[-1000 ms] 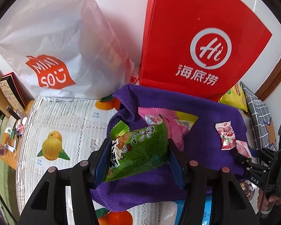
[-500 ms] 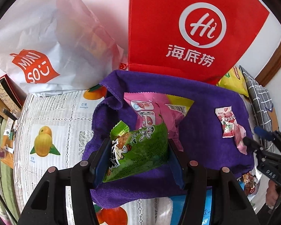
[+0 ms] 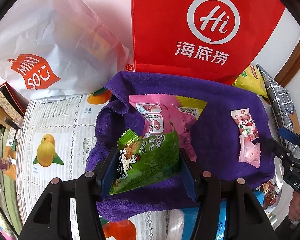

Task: Organize snacks
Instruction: 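Open the right tool to drop the pink packet while the left tool releases the green bag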

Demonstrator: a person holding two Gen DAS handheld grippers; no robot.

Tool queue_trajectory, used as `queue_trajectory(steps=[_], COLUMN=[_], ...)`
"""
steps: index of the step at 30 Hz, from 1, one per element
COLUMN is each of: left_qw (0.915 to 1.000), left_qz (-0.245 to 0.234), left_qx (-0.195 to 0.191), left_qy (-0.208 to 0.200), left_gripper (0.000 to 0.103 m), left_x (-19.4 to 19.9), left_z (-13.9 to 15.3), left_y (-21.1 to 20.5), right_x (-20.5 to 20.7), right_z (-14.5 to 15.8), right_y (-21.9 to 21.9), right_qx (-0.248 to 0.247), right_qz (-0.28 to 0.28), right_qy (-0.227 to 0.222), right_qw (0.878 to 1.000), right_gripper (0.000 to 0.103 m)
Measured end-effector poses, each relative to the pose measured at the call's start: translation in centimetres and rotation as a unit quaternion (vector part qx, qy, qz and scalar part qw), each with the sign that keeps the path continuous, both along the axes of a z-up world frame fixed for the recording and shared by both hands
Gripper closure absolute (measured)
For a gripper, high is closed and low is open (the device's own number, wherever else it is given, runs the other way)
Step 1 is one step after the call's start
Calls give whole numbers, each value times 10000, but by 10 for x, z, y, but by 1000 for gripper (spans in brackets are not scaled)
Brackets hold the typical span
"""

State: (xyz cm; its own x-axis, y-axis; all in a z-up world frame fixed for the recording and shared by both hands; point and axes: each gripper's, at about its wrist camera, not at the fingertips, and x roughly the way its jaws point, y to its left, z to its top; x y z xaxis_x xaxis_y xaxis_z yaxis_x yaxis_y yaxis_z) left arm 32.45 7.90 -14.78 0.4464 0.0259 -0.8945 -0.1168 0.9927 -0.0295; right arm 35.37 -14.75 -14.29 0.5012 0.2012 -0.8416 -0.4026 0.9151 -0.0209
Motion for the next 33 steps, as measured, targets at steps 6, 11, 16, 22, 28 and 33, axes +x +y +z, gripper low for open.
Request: queue_trajectory(steps=[6, 11, 16, 22, 28, 33], left_qw=[10000, 9999, 9998, 9997, 9995, 9995], left_qz=[-41, -58, -59, -51, -43, -3], left_qx=[40, 63, 91, 95, 35, -138], left_qy=[60, 117, 193, 241, 307, 272], left_gripper=[46, 45, 45, 45, 40, 29], left_x=[1, 2, 4, 6, 7, 7], left_z=[-3, -5, -8, -10, -12, -9], left_y=[-2, -4, -4, -5, -6, -3], right_x=[-2, -2, -2, -1, -2, -3], right_z=[1, 1, 1, 1, 3, 4], right_y=[3, 4, 5, 5, 6, 7], right_qx=[-26, -51, -58, -54, -47, -65], right_qz=[34, 44, 36, 42, 54, 56], right_qy=[-26, -34, -25, -20, -64, -71], right_qw=[10000, 10000, 10000, 10000, 10000, 9999], right_gripper=[45, 45, 45, 45, 45, 45])
